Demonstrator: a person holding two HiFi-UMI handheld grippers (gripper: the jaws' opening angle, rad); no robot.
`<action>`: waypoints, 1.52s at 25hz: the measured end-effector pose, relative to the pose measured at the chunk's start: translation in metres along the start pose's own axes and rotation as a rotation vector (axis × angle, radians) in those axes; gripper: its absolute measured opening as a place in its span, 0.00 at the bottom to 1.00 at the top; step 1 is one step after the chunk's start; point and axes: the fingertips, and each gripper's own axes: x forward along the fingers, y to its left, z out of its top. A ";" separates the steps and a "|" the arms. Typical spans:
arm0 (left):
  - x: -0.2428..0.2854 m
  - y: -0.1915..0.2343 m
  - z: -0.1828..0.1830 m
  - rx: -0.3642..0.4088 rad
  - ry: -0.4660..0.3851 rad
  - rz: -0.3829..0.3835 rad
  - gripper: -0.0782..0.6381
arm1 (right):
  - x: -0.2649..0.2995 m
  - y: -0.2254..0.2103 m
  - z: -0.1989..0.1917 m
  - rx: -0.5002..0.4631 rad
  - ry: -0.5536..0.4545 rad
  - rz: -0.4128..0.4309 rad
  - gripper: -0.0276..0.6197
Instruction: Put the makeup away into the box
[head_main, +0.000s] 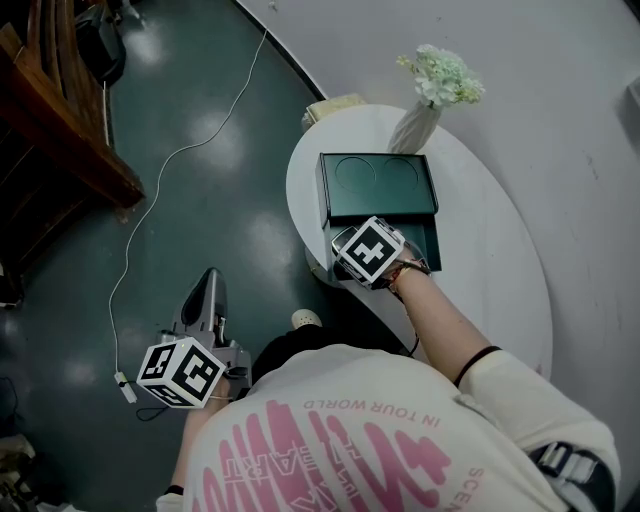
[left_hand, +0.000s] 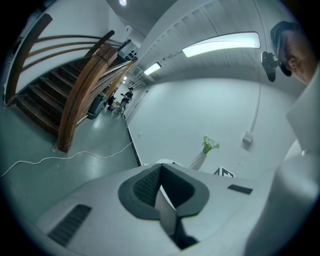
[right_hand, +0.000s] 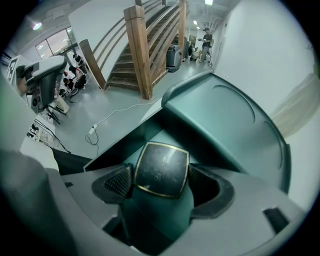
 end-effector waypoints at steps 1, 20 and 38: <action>0.000 0.000 0.001 -0.001 -0.004 0.000 0.11 | 0.000 0.000 0.000 0.005 -0.001 0.002 0.60; -0.018 -0.028 -0.002 0.043 0.000 -0.096 0.11 | -0.094 0.000 0.019 0.456 -0.494 0.146 0.59; -0.010 -0.164 -0.126 0.141 0.307 -0.462 0.11 | -0.123 0.120 -0.095 0.776 -0.728 0.237 0.57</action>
